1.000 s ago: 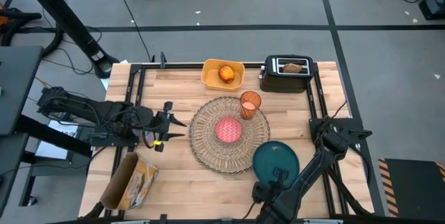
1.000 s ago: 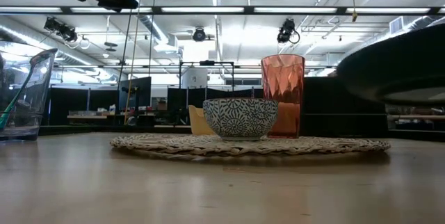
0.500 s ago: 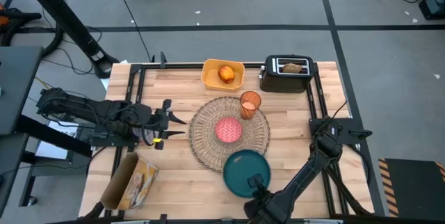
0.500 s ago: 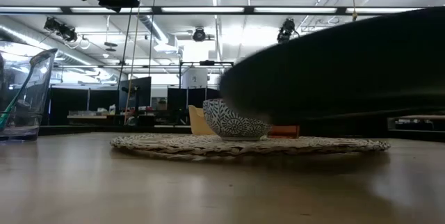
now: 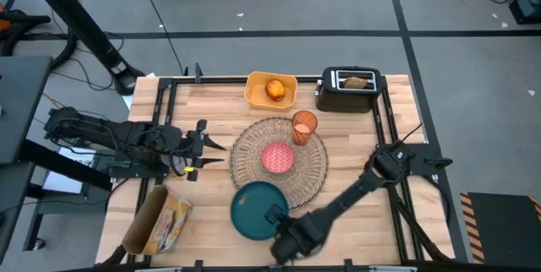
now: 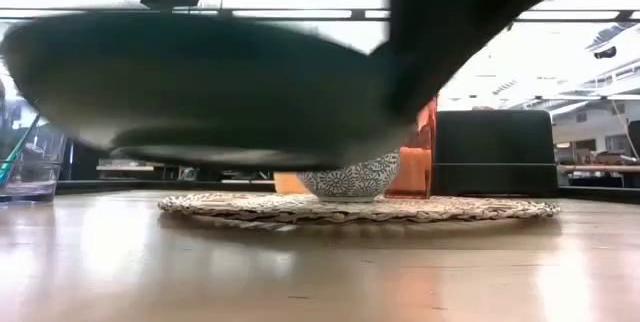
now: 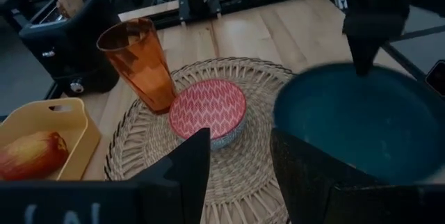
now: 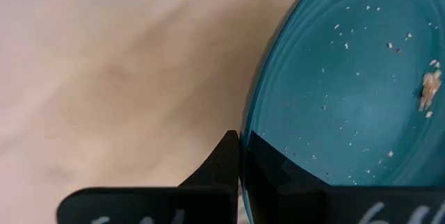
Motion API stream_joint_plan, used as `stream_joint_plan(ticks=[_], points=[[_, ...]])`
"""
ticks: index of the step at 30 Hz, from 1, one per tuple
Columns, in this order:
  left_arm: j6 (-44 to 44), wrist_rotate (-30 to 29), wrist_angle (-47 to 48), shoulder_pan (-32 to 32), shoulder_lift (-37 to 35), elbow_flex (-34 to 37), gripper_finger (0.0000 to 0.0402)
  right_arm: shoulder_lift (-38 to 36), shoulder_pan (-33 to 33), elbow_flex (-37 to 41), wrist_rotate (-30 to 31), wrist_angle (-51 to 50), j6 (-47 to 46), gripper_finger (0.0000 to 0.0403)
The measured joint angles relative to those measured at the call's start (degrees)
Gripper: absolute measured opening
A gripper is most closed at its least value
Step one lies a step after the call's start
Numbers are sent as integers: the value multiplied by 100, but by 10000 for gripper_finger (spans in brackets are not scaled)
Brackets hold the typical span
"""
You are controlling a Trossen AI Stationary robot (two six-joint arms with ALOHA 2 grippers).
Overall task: Arrange a breakfast setting
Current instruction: Put the dark green plate on the brown table mat
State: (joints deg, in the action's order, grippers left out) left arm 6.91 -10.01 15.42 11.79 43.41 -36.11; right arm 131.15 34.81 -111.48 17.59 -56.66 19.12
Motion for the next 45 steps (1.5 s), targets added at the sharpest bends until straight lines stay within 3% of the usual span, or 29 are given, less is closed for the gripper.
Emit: stream_joint_plan(ticks=[10, 15, 32, 45], points=[[-5, -1, -20, 0, -167, -1, 160, 4, -908, 382, -799, 1181, 834, 14], [16, -1, -7, 0, -191, -1, 160, 0, -1101, 556, -863, 1297, 834, 17], [-264, -1, -130, 0, -195, -16, 160, -186, -1132, 566, -860, 773, -251, 132], [-283, 1, 64, 7, -191, -375, 160, -5, -1179, 564, -1214, 882, 193, 87]])
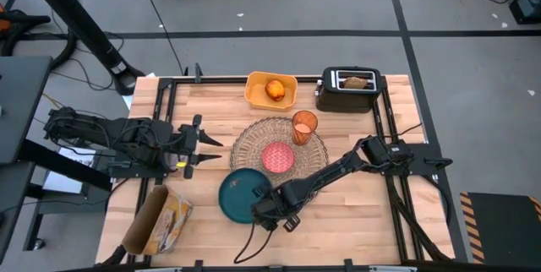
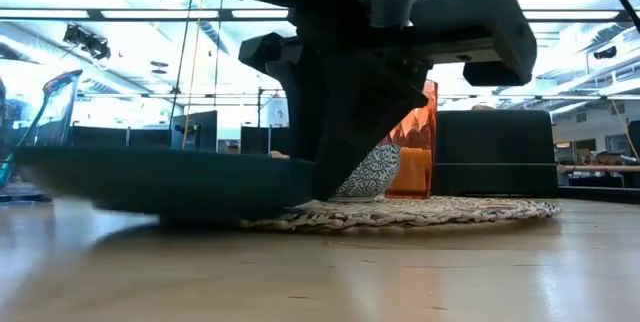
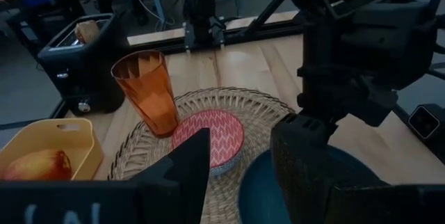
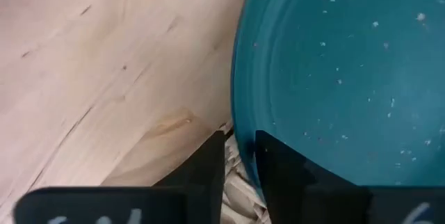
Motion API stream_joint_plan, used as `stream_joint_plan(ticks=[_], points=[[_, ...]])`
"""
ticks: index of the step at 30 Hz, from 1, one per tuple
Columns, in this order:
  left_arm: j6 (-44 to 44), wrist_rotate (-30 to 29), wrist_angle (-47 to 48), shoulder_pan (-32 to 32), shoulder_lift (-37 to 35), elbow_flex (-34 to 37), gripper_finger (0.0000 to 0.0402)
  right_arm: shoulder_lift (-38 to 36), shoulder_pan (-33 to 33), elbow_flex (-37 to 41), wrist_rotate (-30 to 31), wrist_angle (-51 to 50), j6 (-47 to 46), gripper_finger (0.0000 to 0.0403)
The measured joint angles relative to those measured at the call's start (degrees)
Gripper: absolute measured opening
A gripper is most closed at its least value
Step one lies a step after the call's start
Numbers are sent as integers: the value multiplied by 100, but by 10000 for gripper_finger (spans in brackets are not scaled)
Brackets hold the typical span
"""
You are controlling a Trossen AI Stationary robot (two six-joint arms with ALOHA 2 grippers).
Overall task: Arrange a breakfast setting
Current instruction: Put the dark green plate on the brown table mat
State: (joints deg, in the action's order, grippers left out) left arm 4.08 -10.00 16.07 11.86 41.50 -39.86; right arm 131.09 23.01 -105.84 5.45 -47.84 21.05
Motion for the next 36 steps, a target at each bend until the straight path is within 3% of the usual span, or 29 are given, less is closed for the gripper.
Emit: stream_joint_plan(ticks=[7, 10, 27, 36], points=[[-11, 0, 40, 0, 0, 0, 160, 6, 4, -8, 8, 131, 33, 22], [-11, 0, 78, 0, 0, 0, 160, -1, 17, -17, 64, 78, 26, 13], [-61, 0, 102, 0, -2, -2, 160, -27, -7, 0, 359, -89, -557, 37], [-524, 2, 929, 0, 8, -749, 160, -27, 20, 0, 348, -20, -742, 85]])
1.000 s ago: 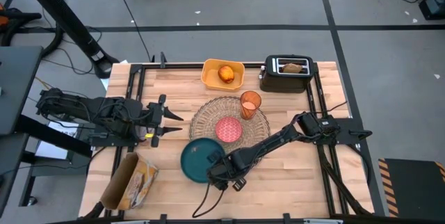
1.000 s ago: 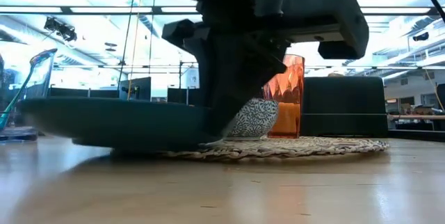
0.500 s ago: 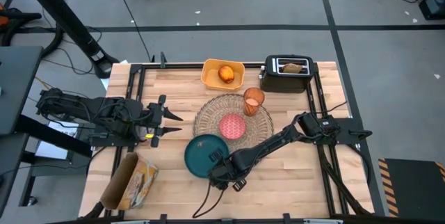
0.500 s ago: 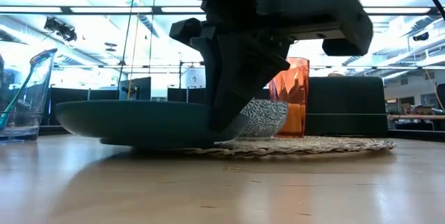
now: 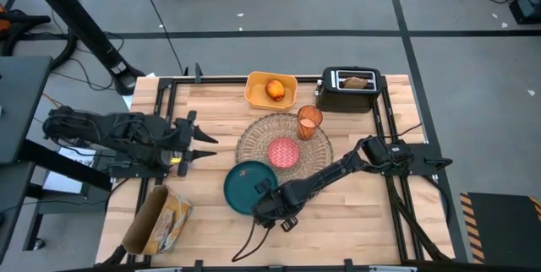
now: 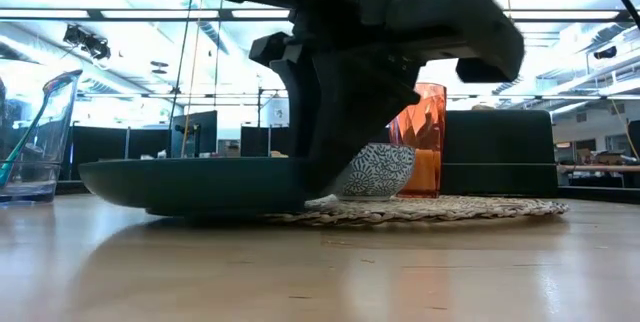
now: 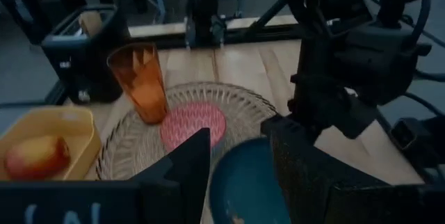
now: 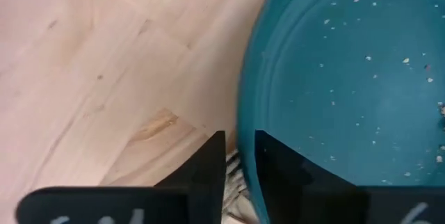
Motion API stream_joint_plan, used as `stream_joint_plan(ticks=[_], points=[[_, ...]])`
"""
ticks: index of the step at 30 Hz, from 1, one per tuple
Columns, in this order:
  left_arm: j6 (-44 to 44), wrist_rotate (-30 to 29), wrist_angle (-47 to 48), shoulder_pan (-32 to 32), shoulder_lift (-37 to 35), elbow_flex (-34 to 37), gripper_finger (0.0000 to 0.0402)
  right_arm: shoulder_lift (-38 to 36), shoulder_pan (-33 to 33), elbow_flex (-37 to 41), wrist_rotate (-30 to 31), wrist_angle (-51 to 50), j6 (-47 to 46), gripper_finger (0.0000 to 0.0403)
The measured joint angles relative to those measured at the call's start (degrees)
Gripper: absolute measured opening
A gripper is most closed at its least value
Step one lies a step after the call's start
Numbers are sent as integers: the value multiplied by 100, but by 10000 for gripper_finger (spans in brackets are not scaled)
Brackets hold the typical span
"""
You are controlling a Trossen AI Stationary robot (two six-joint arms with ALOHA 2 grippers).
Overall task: Arrange a breakfast setting
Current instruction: Put the dark green plate on the brown table mat, then put the violet spoon on the brown table mat to the right of the red bowl
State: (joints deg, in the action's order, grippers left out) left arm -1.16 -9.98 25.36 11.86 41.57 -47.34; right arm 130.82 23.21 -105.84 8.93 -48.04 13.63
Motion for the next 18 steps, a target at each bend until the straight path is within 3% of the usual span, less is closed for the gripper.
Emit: stream_joint_plan(ticks=[9, 18], points=[[-755, 40, 1574, 0, 1, -1115, 160, -272, 65, 0, 207, -168, -49, 134], [-2300, 86, 3863, 0, -1, -2043, 160, -784, 65, 0, 478, -265, -586, 141]])
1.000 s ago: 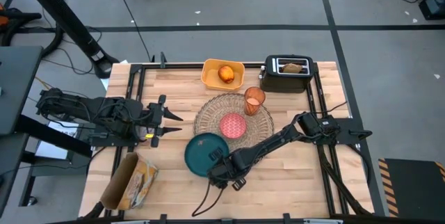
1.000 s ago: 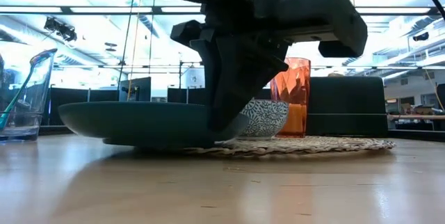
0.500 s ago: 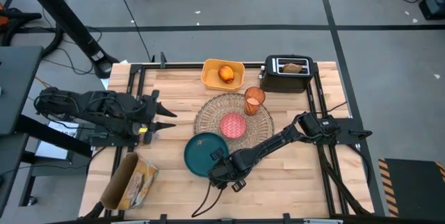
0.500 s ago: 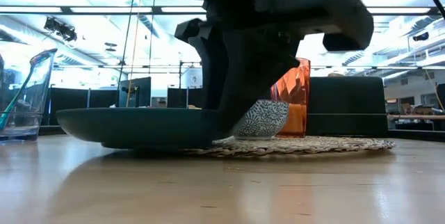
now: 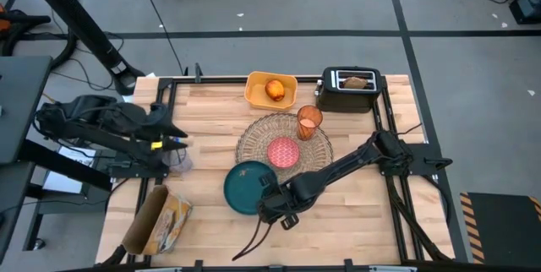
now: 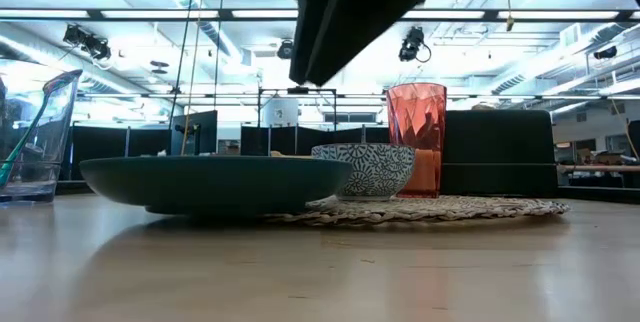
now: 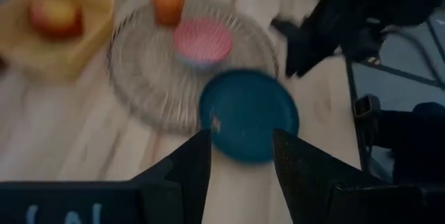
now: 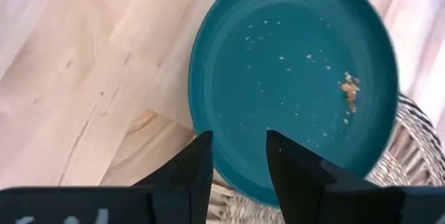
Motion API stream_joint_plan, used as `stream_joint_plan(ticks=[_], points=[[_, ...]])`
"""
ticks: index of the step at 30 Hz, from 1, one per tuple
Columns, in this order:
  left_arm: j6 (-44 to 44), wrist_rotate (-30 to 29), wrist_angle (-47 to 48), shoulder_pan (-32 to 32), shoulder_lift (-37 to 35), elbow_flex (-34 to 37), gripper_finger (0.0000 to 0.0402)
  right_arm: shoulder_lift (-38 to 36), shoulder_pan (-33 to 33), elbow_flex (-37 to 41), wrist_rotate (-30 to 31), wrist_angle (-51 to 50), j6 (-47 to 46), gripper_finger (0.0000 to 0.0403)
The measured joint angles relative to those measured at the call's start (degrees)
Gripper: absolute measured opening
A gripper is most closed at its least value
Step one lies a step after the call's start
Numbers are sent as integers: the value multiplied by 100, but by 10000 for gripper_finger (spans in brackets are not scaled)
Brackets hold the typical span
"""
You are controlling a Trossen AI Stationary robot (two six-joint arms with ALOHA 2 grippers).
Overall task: Arrange a breakfast setting
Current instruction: Put the violet spoon on the brown table mat to the right of the red bowl
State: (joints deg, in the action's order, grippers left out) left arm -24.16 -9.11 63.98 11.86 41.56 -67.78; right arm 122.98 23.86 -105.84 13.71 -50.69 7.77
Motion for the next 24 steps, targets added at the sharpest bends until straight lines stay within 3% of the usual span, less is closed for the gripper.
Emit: stream_joint_plan(ticks=[6, 13, 17, 21, 24], points=[[-771, 65, 754, -2, 40, -17, 160, -100, 56, 0, 23, -123, -85, 140], [-976, 728, 389, 53, 277, -17, 160, -215, 54, 0, 18, -431, -182, 140], [-1128, 754, 418, 322, 615, -17, 160, -420, 108, 0, 23, -650, -350, 140], [-1365, 490, 1167, 489, 893, -273, 160, -729, 166, 218, 108, -596, -471, 140], [-1643, 163, 1908, 498, 987, -505, 160, -1143, 195, 801, 163, -283, -706, 140]])
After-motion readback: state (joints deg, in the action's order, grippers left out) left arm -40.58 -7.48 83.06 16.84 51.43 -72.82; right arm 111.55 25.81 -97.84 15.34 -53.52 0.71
